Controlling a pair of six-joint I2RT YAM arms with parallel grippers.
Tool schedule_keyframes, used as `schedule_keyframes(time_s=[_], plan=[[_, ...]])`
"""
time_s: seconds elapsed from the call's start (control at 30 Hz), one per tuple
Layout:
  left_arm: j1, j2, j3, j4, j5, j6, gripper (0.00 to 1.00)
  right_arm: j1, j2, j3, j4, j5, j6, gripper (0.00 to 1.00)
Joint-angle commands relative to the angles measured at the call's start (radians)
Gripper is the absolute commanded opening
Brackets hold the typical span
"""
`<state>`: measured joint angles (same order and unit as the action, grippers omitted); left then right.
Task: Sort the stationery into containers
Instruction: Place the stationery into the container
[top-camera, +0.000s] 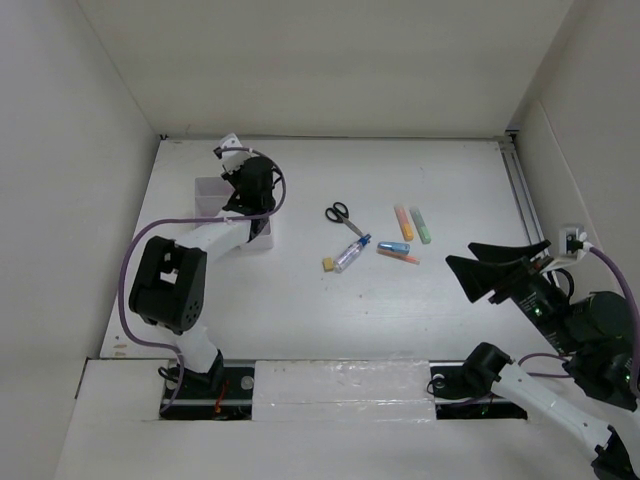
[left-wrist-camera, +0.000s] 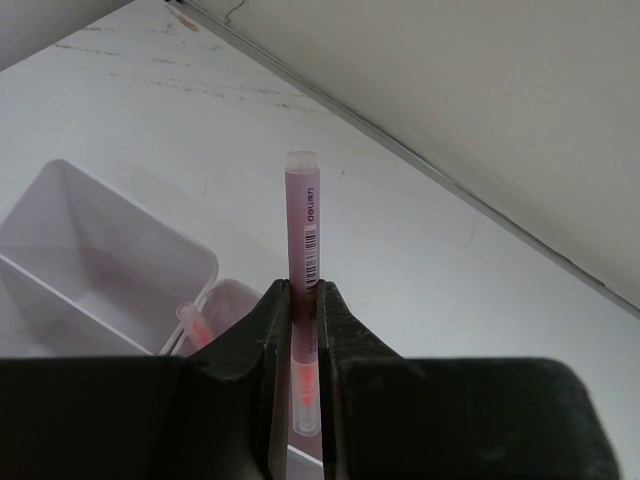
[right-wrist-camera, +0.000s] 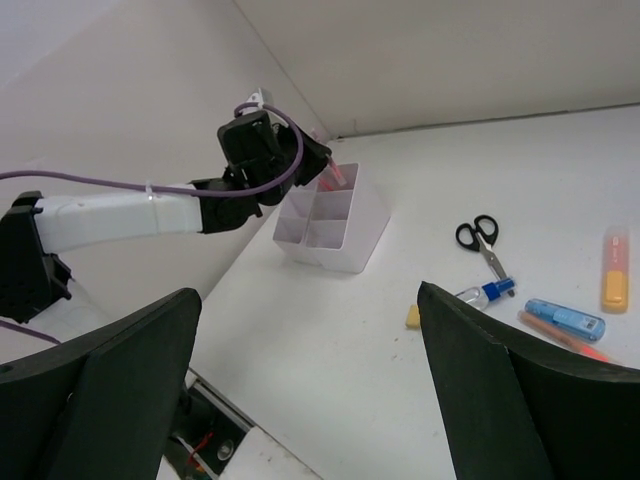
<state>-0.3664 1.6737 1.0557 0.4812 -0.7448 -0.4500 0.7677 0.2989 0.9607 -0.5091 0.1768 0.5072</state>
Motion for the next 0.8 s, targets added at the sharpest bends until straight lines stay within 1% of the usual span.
schedule_keyframes(time_s=[0.0,0.07,0.2,0.37,0.5,0.6,0.63,0.7,0.73,0.77], plan=[[-0.04,0.015,0.026,0.05,-0.082,0.019,0.0,0.01,-0.018,0.032,0.018,-0.014,-0.016,0.95],[-0.06,0.052,0.041,0.05,-0.119,0.03,0.0,0.01,-0.027,0.041,0.018,-0.014,-0.016,0.95],[-0.06,0.052,0.055,0.05,-0.11,0.028,0.0,0.01,-0.027,0.05,0.009,-0.014,-0.026,0.95],[-0.06,0.04,0.033,0.05,-0.1,0.017,0.0,0.01,-0.037,0.05,0.0,-0.014,-0.026,0.95],[-0.06,0.031,0.033,0.037,-0.122,0.017,0.0,0.01,-0.037,0.05,0.0,-0.014,-0.026,0.95],[-0.071,0.017,0.023,0.037,-0.122,0.017,0.16,0.01,-0.037,0.05,0.011,-0.014,-0.026,0.95],[-0.071,-0.008,0.007,0.037,-0.122,0.017,0.24,0.01,-0.037,0.05,0.011,-0.014,-0.026,0.95],[-0.071,-0.026,-0.003,0.037,-0.122,0.017,0.27,0.01,-0.037,0.05,0.011,-0.023,-0.026,0.95],[-0.08,-0.046,-0.003,0.037,-0.122,0.017,0.27,0.01,-0.037,0.05,0.02,-0.023,-0.026,0.95],[-0.08,-0.057,-0.014,0.037,-0.136,0.028,0.34,0.01,-0.037,0.05,0.02,-0.033,-0.026,0.95]])
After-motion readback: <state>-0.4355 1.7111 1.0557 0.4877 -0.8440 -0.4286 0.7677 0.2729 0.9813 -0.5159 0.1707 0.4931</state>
